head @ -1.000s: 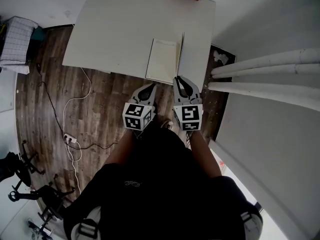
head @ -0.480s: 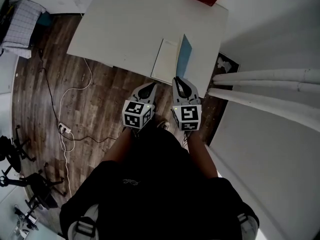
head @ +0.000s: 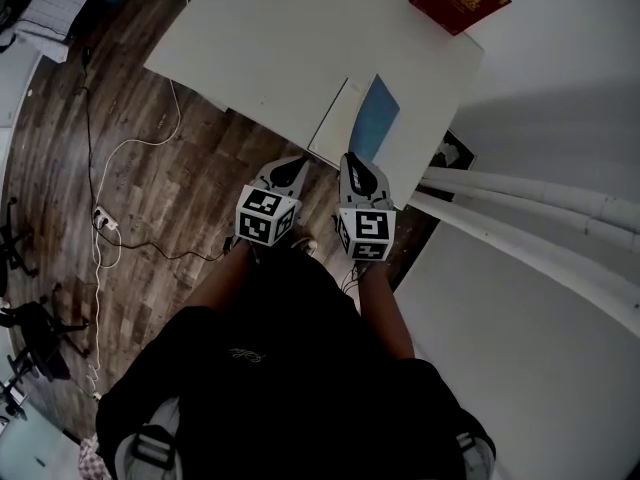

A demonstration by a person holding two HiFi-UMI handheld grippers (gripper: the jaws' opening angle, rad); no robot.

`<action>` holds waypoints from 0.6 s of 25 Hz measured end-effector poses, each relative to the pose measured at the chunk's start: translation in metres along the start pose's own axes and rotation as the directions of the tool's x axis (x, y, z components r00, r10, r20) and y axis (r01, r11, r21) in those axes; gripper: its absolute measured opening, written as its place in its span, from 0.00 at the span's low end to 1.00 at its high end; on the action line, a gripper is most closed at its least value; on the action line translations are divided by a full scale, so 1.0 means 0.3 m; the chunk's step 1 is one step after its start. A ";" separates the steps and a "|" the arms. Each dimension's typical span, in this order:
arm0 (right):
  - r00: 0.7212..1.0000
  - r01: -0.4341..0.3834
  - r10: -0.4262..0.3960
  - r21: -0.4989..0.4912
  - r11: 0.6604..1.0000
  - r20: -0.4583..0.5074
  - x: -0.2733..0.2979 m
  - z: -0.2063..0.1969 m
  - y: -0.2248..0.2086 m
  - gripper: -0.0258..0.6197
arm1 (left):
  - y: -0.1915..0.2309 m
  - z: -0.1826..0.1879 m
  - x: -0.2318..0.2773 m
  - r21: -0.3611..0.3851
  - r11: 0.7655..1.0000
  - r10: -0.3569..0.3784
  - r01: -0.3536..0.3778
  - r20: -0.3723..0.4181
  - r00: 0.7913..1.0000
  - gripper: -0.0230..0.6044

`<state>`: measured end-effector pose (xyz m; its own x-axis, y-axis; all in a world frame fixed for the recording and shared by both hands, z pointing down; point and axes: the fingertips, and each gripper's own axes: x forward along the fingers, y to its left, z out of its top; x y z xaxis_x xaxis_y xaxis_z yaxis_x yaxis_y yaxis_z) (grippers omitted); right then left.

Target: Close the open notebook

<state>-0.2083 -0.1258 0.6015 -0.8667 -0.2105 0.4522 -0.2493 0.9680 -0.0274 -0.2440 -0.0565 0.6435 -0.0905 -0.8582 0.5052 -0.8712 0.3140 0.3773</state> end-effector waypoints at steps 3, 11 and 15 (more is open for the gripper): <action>1.000 -0.014 0.014 -0.007 1.000 -0.013 0.022 -0.007 0.019 0.10 | 0.027 -0.010 -0.006 -0.012 1.000 0.011 -0.011 -0.003 1.000 0.04; 0.998 -0.048 0.048 -0.012 0.999 -0.047 0.088 -0.026 0.059 0.10 | 0.076 -0.011 -0.004 -0.047 0.998 0.028 -0.027 0.002 1.000 0.04; 0.996 -0.065 0.064 -0.009 0.998 -0.070 0.119 -0.046 0.077 0.10 | 0.104 -0.017 -0.006 -0.055 0.998 0.037 -0.037 -0.002 0.999 0.04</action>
<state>-0.2390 -0.1092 0.6292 -0.8487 -0.1379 0.5105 -0.1887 0.9808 -0.0488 -0.2684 -0.0430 0.6583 -0.1219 -0.8451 0.5206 -0.8395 0.3676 0.4002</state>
